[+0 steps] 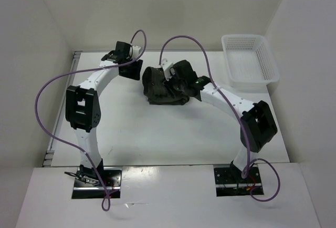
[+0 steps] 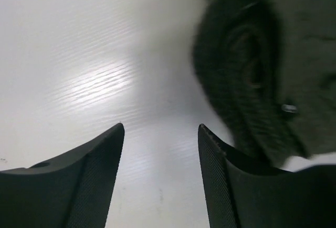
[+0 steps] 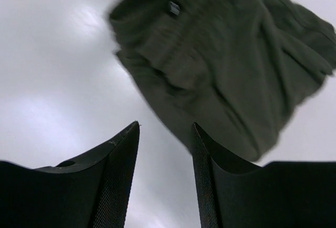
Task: Fold and stack the shorts
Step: Fold the shorts
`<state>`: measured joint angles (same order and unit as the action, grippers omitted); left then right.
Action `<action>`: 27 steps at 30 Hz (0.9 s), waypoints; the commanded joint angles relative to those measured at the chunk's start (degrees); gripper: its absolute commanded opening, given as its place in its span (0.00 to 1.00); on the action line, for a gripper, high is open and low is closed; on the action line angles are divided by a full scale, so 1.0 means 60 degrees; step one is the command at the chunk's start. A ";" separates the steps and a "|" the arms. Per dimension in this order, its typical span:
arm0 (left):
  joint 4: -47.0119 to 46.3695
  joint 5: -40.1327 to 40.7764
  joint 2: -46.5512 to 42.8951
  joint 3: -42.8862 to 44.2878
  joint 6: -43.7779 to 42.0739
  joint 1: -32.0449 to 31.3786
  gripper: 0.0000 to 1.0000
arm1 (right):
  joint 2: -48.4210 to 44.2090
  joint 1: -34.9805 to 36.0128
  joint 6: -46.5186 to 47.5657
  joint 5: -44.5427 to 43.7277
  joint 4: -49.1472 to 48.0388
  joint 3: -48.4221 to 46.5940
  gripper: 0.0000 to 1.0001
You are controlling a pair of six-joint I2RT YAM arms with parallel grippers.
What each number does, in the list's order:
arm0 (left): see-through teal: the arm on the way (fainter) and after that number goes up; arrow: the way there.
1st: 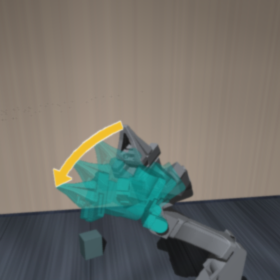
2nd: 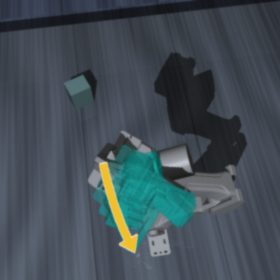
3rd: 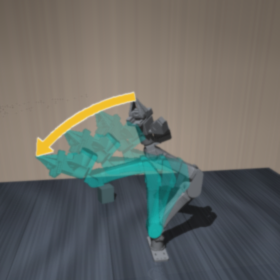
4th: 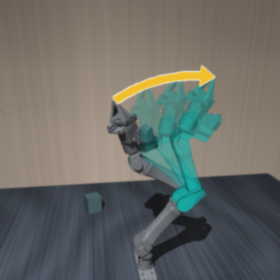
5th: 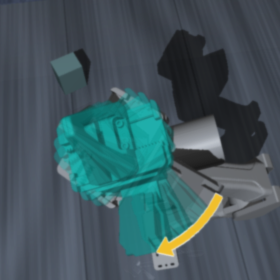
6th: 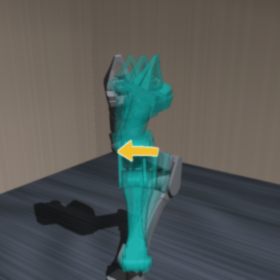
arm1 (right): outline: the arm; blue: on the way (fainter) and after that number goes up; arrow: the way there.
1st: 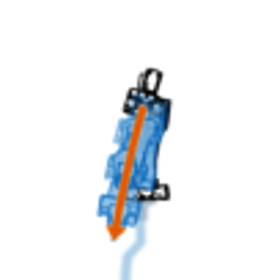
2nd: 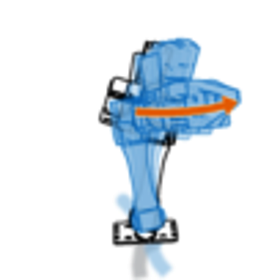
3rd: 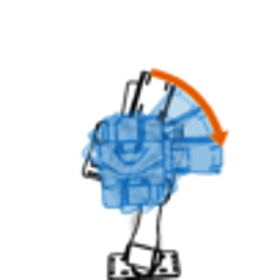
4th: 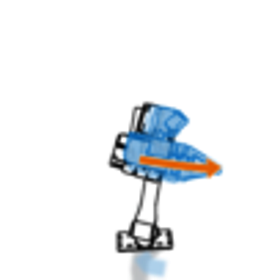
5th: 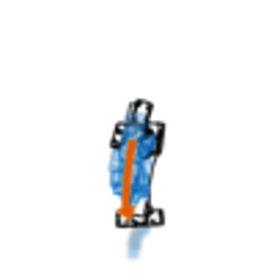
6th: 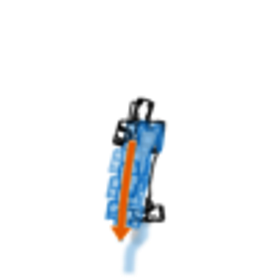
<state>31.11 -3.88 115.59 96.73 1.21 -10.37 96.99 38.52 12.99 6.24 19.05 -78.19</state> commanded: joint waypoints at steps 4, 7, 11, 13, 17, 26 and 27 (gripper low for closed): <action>0.1157 -0.1418 -0.0868 0.0273 -0.0202 -0.1594 0.64 | 0.0240 -0.1116 0.1086 -0.1303 -0.1181 0.0961 0.49; 0.1040 -0.1332 -0.0516 -0.0211 -0.0202 -0.1903 0.69 | 0.0460 -0.1409 0.1189 -0.1304 -0.1357 0.1050 0.49; 0.0646 -0.0937 -0.0251 -0.0345 -0.0202 -0.2007 0.74 | 0.0650 -0.1499 0.1379 -0.1304 -0.1461 0.1225 0.49; 0.0513 -0.0601 0.0026 -0.0242 -0.0202 -0.2095 0.76 | 0.0651 -0.1499 0.1379 -0.1201 -0.1549 0.1313 0.49; 0.0323 -0.0350 0.0246 -0.0052 -0.0202 -0.2095 0.76 | 0.0739 -0.1499 0.1467 -0.1113 -0.1549 0.1401 0.49; 0.0146 -0.1681 0.0774 0.0518 -0.0202 -0.2095 0.74 | 0.0930 -0.1586 0.1730 -0.1200 -0.1739 0.1504 0.49; 0.0146 -0.1828 0.0876 0.0650 -0.0202 -0.2095 0.74 | 0.0930 -0.1586 0.1818 -0.1201 -0.1739 0.1504 0.49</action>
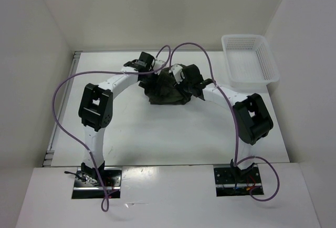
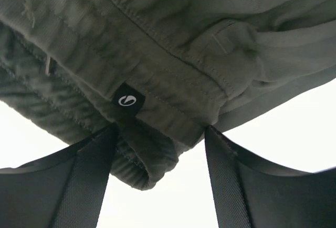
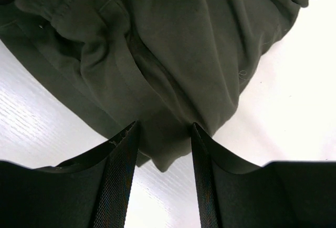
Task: Fold and stack the shorts
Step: Fold the shorts
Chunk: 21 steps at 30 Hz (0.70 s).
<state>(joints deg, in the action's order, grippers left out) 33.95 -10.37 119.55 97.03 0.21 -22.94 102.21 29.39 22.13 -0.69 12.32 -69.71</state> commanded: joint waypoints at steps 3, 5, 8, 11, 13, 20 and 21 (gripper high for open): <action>-0.0327 -0.0951 0.0436 0.0600 -0.0035 0.0000 0.68 | -0.0029 -0.0064 0.0384 -0.0046 -0.0617 0.0206 0.49; -0.0327 -0.0952 0.0553 0.0688 -0.0035 0.0000 0.64 | -0.0029 -0.0064 0.0384 -0.0046 -0.0617 0.0295 0.49; -0.0327 -0.1171 0.0641 0.0775 -0.0035 0.0000 0.52 | -0.0117 -0.0064 0.0297 0.0042 -0.0617 0.0296 0.49; -0.0327 -0.1551 0.0729 0.0951 -0.0035 0.0000 0.40 | -0.0117 -0.0064 0.0296 0.0042 -0.0617 0.0383 0.49; -0.0327 -0.1641 0.0817 0.1053 -0.0035 0.0000 0.32 | -0.0117 -0.0064 0.0296 0.0042 -0.0617 0.0383 0.49; -0.0110 -0.2123 0.0906 0.1419 -0.0035 0.0000 0.00 | -0.0029 -0.0064 0.0384 0.0042 -0.0617 0.0471 0.51; 0.0023 -0.2211 0.0790 0.1580 -0.0035 0.0000 0.00 | -0.0029 -0.0064 0.0514 -0.0060 -0.0617 0.0471 0.53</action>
<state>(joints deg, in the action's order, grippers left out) 33.63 -19.44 124.05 102.91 0.21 -22.90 102.35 29.30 23.94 -0.86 11.05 -67.75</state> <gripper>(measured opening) 0.009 0.517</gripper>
